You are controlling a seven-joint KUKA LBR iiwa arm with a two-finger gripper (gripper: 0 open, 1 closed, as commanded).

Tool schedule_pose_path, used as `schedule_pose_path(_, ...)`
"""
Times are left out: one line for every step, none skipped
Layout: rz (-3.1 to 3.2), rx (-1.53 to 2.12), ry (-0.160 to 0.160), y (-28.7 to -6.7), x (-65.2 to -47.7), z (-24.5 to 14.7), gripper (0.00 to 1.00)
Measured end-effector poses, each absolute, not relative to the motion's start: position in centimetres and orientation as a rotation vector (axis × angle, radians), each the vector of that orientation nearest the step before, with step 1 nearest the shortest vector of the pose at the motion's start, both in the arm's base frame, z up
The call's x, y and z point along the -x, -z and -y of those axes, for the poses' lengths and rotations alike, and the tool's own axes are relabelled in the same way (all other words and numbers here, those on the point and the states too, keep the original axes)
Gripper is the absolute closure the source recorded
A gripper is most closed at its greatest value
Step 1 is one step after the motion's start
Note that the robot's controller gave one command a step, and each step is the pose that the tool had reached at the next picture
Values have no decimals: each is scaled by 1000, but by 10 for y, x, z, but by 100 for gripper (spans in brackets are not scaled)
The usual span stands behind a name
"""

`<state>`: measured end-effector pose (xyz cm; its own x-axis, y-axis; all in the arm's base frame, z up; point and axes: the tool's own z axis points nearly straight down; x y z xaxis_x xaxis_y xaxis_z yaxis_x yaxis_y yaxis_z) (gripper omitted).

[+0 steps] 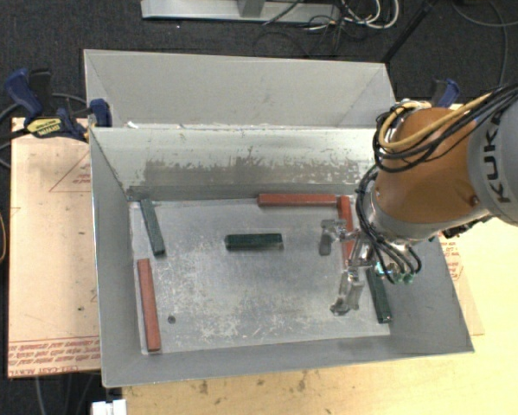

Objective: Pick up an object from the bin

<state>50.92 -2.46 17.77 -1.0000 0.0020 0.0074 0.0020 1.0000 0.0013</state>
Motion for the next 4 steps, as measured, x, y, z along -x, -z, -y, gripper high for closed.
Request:
schedule_pose_path(3138,140,4,-109,-570,-7,0)
schedule_pose_path(3143,-92,2,-69,-622,-25,0)
schedule_pose_path(3144,-93,2,-71,-623,-25,100)
schedule_pose_path(3150,-181,-3,-220,-627,25,100)
